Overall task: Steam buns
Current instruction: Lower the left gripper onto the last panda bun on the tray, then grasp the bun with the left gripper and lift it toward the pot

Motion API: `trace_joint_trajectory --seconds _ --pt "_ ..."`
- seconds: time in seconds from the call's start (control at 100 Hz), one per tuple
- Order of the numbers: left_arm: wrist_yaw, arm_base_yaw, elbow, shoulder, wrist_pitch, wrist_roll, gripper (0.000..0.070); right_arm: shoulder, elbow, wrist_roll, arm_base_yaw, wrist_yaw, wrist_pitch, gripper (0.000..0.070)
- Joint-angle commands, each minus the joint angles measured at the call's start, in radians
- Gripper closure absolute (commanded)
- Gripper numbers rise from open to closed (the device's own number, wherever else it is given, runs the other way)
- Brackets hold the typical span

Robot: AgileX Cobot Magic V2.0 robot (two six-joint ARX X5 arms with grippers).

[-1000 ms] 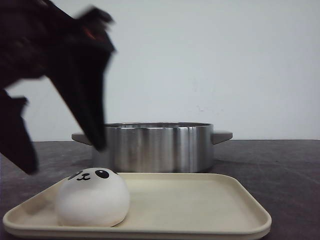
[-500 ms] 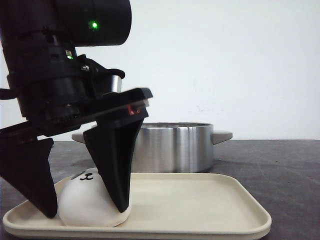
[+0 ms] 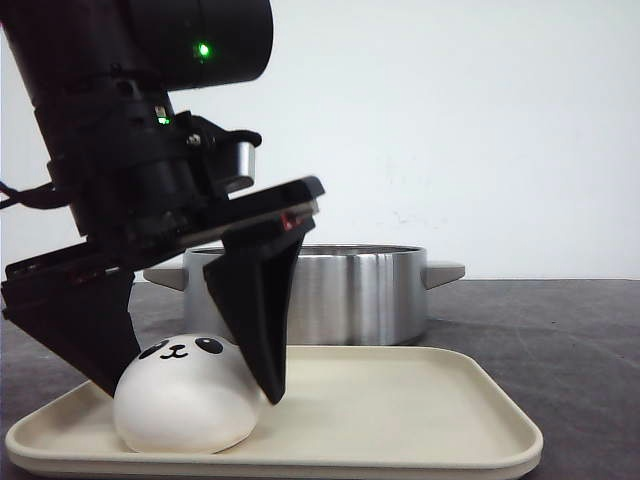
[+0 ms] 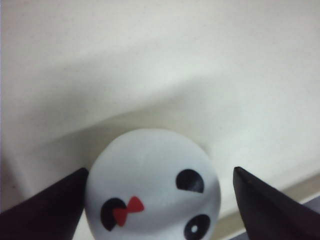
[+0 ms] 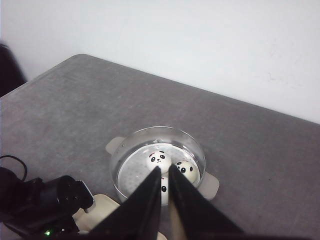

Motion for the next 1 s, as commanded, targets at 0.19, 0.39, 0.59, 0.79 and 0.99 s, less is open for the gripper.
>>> trace_joint_trajectory --seconds 0.19,0.39,0.59,0.79,0.99 --pt "-0.003 -0.015 0.016 0.023 -0.042 0.053 0.069 0.007 0.021 0.026 0.011 0.001 0.008 0.0684" --pt "-0.003 -0.015 0.093 -0.02 -0.083 0.09 0.069 0.007 0.021 0.027 0.011 0.0 0.011 0.0684" --pt "-0.007 -0.014 0.294 -0.076 -0.148 0.164 0.069 0.007 0.021 0.029 0.011 0.001 0.014 0.0684" --pt "-0.107 0.034 0.463 -0.066 -0.112 0.249 0.069 0.007 0.021 0.029 0.011 0.001 0.015 0.0684" --pt "-0.108 0.134 0.479 -0.021 0.006 0.297 0.069 0.008 0.021 0.029 0.011 0.002 0.015 0.0684"
